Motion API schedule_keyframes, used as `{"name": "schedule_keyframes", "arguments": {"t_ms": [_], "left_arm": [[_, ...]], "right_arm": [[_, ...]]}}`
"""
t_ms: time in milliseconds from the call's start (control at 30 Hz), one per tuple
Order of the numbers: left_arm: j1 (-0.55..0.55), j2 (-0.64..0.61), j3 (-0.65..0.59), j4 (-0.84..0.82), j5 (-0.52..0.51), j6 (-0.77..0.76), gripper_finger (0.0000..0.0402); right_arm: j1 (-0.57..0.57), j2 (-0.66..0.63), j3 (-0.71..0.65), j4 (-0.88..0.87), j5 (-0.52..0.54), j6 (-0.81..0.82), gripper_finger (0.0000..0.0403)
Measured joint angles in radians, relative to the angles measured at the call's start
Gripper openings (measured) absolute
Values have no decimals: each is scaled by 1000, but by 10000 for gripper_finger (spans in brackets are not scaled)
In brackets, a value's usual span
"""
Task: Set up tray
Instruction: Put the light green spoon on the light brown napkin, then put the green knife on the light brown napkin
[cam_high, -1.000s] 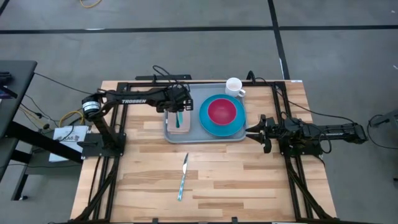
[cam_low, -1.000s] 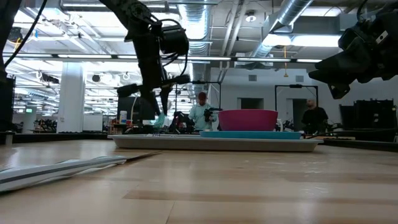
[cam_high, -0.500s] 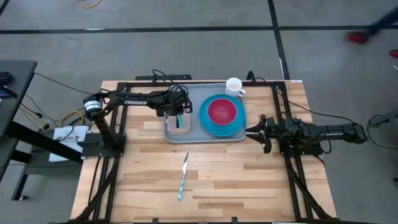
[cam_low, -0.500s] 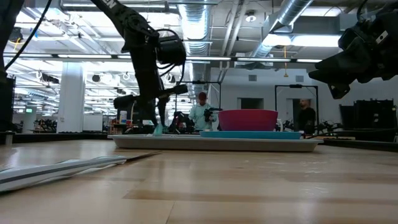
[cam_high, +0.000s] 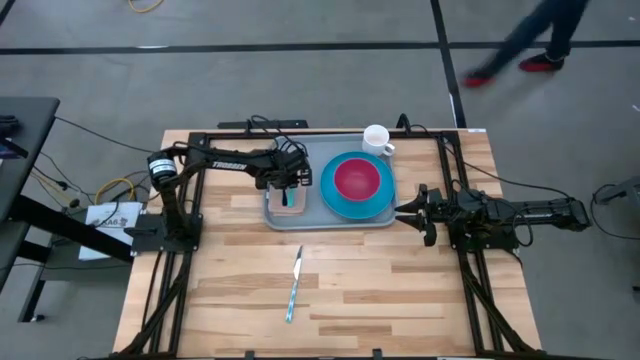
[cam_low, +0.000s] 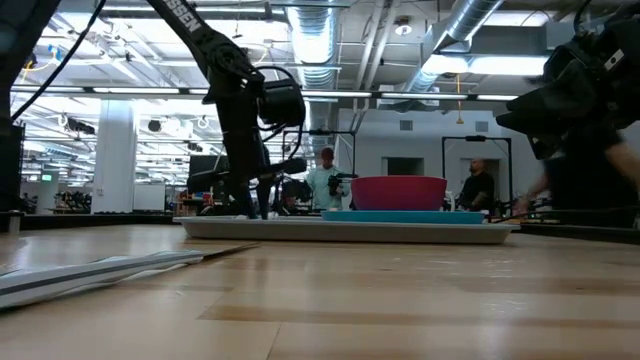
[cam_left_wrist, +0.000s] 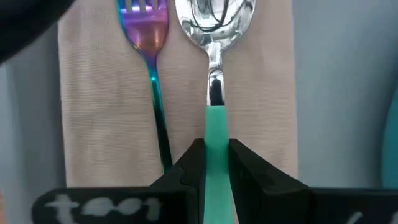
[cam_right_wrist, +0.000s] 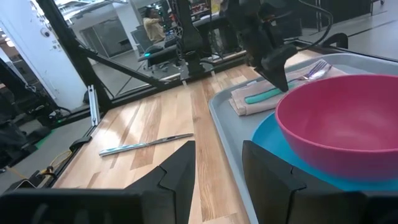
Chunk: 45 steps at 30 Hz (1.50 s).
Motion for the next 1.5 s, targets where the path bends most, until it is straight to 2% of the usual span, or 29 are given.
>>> {"name": "schedule_keyframes", "arguments": {"t_ms": [100, 233, 367, 633, 867, 1067, 1200, 1300, 1500], "left_arm": [[5, 6, 0, -4, -1, 4, 35], [10, 6, 0, -11, -40, 6, 83], [24, 6, -1, -10, -28, 6, 118], [29, 6, 29, -30, 25, 61, 131], [29, -6, 176, -181, -11, 155, 122], [14, -13, 384, -463, -111, 241, 121], [-37, -13, 522, -619, -113, 248, 121], [-116, -14, 604, -693, -105, 238, 121], [-336, -15, 666, -742, -104, 47, 121]], "right_arm": [[0, 0, 0, 0, 0, 0, 123], [0, 0, 0, 0, 0, 0, 123], [0, 0, 0, 0, 0, 0, 123], [0, 0, 0, 0, 0, 0, 123], [0, 0, 0, 0, 0, 0, 123], [0, 0, 0, 0, 0, 0, 123], [0, 0, 0, 0, 0, 0, 123], [0, 0, 0, 0, 0, 0, 123], [0, 0, 0, 0, 0, 0, 123]]}}
